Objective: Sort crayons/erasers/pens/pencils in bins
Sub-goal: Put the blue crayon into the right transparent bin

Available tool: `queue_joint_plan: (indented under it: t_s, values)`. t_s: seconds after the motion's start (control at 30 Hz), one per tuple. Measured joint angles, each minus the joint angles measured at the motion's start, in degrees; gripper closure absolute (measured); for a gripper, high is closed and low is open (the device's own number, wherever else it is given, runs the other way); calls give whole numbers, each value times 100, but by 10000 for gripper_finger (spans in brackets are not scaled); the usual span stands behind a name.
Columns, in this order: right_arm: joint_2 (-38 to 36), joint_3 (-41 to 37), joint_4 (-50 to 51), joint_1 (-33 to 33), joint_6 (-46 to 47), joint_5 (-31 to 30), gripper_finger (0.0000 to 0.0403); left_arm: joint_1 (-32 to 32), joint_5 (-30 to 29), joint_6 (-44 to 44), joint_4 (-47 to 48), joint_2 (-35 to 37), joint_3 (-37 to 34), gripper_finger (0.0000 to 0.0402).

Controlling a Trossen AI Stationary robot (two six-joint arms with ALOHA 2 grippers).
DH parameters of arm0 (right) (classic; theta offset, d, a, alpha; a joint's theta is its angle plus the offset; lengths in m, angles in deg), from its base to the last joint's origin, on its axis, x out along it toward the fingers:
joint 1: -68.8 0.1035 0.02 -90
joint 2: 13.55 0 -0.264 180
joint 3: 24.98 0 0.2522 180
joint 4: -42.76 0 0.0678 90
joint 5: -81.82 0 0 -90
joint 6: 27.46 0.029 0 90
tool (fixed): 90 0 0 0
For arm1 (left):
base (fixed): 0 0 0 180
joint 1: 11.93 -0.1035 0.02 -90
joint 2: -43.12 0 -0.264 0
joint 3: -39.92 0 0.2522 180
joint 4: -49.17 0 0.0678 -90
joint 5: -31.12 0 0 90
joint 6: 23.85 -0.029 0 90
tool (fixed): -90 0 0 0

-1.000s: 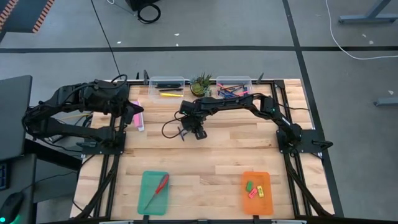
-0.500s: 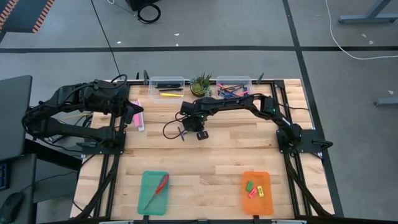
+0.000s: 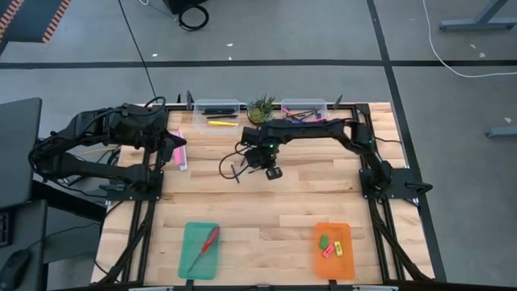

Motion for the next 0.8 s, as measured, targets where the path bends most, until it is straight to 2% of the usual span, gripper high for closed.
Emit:
queue_joint_plan:
  t_s: [0.27,0.53,0.63,0.8]
  values:
    - [-986,-24,938,-534,524,-709,381,-1,0,-102,-3,0,0,365]
    - [-1531,-22,1233,-1798,1074,-1166,389,0,0,-134,-4,-1,0,373]
    - [-1572,-20,1231,-2273,1135,-1170,390,0,0,-101,-5,-2,0,368]
    - [-1565,-20,1232,-2662,1509,-716,389,1,2,-32,-5,0,0,363]
